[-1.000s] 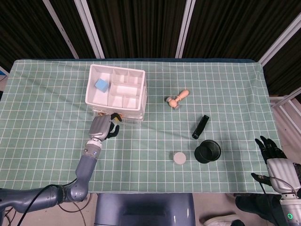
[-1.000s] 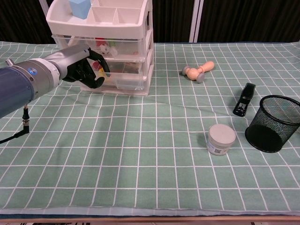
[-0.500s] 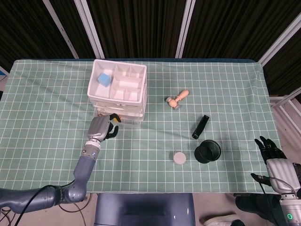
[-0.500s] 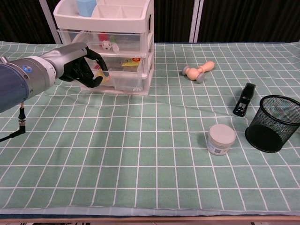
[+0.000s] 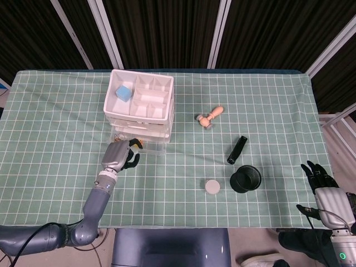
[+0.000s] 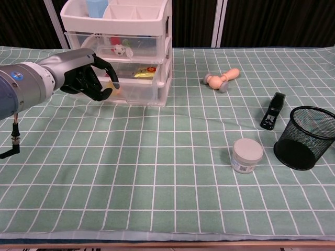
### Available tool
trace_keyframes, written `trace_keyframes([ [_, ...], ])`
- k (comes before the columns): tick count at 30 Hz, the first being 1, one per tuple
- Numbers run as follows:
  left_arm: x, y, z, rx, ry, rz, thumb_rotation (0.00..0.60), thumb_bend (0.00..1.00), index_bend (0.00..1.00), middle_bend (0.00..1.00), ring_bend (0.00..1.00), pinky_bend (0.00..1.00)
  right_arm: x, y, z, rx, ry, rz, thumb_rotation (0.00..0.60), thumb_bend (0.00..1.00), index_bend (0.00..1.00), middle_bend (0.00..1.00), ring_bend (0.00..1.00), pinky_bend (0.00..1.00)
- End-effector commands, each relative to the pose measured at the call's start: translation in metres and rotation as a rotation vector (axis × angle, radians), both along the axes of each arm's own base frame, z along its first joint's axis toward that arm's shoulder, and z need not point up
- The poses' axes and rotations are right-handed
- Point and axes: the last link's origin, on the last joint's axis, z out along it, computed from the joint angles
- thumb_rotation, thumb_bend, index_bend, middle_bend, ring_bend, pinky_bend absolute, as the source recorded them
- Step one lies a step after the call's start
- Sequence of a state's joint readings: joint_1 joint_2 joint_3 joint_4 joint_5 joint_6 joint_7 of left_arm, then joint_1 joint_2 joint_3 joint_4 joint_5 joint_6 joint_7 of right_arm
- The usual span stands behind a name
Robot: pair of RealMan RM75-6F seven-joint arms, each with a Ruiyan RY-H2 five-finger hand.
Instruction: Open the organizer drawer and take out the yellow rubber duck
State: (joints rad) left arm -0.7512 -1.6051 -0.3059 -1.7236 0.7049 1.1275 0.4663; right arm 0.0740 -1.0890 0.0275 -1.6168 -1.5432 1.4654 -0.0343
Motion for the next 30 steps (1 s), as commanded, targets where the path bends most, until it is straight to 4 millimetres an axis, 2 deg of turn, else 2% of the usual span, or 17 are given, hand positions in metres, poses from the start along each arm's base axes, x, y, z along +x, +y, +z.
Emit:
trace_keyframes([
  [1, -0.002, -0.004, 0.003, -0.005, -0.001, 0.002, 0.6, 0.48, 0.43, 0.99, 1.0, 1.0, 0.0, 0.0, 0.0, -0.002, 0.001, 0.0, 0.6, 0.07, 0.0, 0.0, 0.0, 0.23],
  [22, -0.003, -0.031, 0.016, -0.062, -0.006, -0.018, 0.6, 0.48, 0.44, 0.99, 1.0, 1.0, 0.0, -0.002, 0.001, -0.011, 0.0, -0.001, 0.6, 0.07, 0.0, 0.0, 0.0, 0.23],
  [25, -0.005, -0.032, 0.018, -0.06, 0.0, -0.018, 0.6, 0.43, 0.43, 0.99, 1.0, 1.0, 0.0, -0.002, 0.001, -0.011, -0.001, -0.001, 0.6, 0.07, 0.0, 0.0, 0.0, 0.23],
  [30, -0.005, -0.029, 0.023, -0.037, 0.014, -0.032, 0.6, 0.31, 0.39, 0.99, 1.0, 1.0, 0.0, -0.002, 0.001, -0.009, -0.001, 0.0, 0.6, 0.07, 0.0, 0.0, 0.0, 0.23],
])
